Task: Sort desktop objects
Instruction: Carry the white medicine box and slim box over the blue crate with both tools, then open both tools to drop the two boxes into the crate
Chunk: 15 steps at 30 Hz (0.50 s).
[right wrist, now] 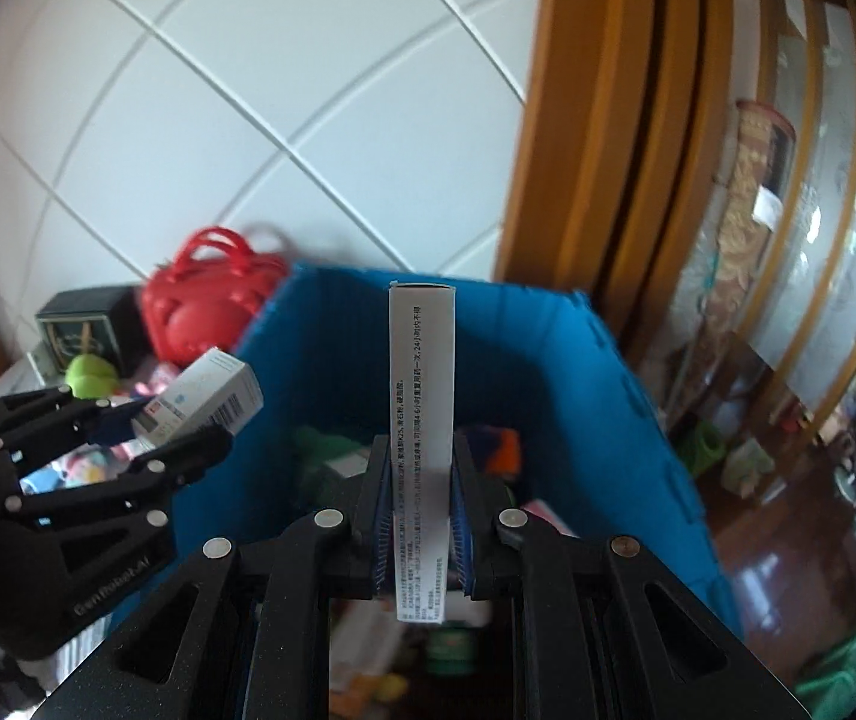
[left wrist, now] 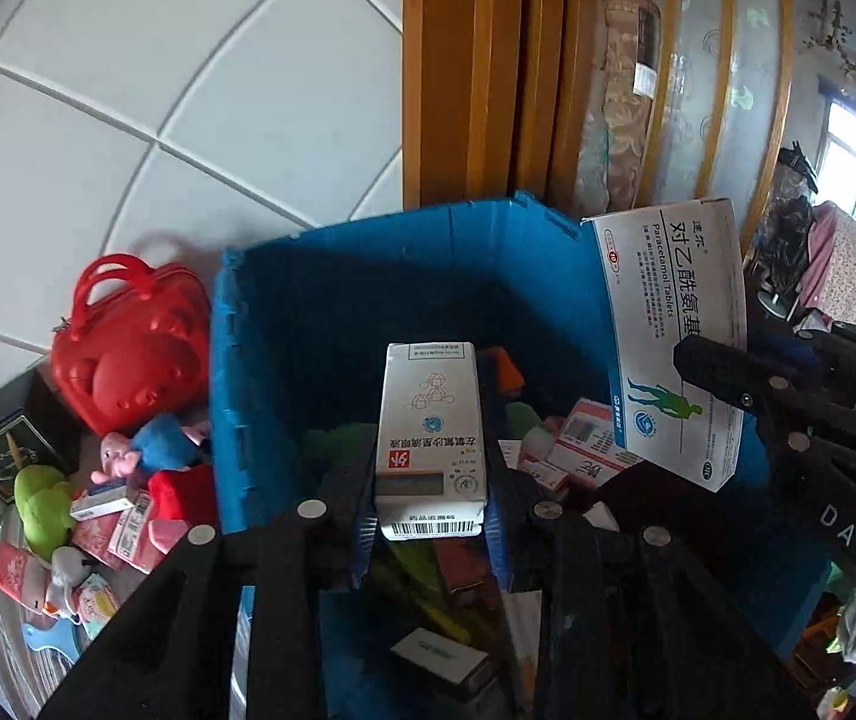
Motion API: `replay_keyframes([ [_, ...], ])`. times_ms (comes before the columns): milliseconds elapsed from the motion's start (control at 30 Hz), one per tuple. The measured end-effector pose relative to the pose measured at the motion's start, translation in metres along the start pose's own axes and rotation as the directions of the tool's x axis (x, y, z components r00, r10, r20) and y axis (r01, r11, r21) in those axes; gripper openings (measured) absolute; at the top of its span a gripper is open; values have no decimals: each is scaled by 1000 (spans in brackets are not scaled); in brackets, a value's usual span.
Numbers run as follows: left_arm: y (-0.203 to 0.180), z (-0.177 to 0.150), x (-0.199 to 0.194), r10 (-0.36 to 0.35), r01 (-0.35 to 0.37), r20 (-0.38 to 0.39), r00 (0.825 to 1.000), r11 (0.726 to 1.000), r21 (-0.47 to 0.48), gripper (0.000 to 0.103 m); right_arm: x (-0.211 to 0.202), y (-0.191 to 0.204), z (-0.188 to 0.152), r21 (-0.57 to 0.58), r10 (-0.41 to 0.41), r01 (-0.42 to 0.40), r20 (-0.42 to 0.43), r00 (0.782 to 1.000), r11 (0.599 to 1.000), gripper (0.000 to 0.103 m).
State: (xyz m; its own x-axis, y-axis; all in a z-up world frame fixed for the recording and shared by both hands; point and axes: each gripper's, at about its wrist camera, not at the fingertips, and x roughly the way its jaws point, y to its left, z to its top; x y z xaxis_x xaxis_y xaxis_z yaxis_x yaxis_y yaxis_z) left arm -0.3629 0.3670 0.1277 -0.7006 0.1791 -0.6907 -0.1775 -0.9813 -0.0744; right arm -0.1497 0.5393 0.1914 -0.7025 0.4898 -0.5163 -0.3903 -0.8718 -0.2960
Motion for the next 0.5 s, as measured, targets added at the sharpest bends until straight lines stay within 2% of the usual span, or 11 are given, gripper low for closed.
replay_keyframes([
  [100,-21,4,39,0,1,-101,995,1000,8,29,35,-35,-4,26,24,-22,-89,996,999,17],
  [267,-47,-11,84,20,-11,-209,978,999,43,29,89,-60,-32,51,105,-96,-231,967,994,17],
  [367,-54,-15,91,61,-43,-229,971,996,80,30,106,-65,-42,27,105,-102,-271,957,994,17],
  [500,-57,-14,90,100,-80,-222,970,992,97,30,110,-63,-44,-31,80,-92,-277,958,995,19],
])
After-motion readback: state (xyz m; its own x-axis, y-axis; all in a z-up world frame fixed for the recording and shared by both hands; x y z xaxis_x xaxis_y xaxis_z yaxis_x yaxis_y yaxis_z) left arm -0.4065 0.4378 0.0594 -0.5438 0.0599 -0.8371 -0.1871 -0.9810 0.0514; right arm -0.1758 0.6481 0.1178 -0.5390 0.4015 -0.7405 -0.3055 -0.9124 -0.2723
